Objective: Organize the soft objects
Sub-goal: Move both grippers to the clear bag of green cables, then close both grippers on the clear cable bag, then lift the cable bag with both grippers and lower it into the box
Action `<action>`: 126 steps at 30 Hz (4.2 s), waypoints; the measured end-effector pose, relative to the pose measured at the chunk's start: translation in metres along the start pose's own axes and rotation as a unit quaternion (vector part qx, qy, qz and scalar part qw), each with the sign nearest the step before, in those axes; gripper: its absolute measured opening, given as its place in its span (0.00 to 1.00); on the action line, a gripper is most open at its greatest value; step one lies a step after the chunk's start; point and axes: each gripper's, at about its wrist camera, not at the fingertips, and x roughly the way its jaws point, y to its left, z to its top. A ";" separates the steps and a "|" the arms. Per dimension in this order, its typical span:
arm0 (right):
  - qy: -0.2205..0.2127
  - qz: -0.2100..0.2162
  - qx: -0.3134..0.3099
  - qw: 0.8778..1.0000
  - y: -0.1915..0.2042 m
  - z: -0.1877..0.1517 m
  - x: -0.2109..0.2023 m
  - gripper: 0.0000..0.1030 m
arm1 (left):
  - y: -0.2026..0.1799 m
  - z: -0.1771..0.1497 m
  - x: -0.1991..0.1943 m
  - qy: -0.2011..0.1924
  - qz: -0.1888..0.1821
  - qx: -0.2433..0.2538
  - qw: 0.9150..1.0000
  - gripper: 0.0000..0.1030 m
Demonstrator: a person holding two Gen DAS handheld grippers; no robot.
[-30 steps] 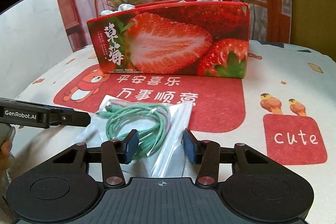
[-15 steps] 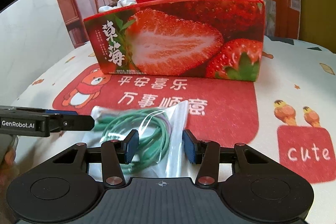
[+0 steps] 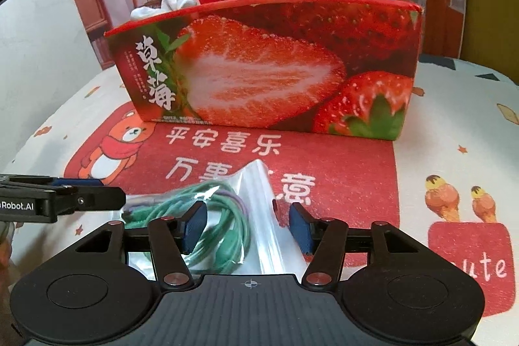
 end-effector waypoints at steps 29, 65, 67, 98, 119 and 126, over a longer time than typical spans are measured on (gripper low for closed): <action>0.043 0.022 -0.094 0.994 0.012 0.001 -0.004 0.72 | -0.001 -0.002 -0.005 0.034 -0.019 -0.013 0.999 0.62; 0.004 0.045 -0.068 0.997 0.007 -0.012 -0.010 0.56 | -0.039 0.034 0.051 0.061 -0.040 0.028 0.997 0.63; 0.014 0.048 -0.066 0.997 0.006 -0.009 -0.007 0.56 | -0.040 0.032 0.050 0.064 -0.046 0.038 0.996 0.60; 0.053 0.070 -0.088 0.992 0.001 -0.001 -0.011 0.40 | -0.028 0.016 0.031 0.066 -0.066 0.078 0.993 0.49; 0.031 0.068 -0.019 0.997 -0.010 -0.005 -0.015 0.27 | -0.021 0.007 0.023 0.048 -0.066 0.062 0.995 0.36; -0.005 0.051 -0.019 0.998 -0.005 -0.004 -0.022 0.25 | -0.024 0.017 0.011 0.022 -0.071 0.065 0.995 0.36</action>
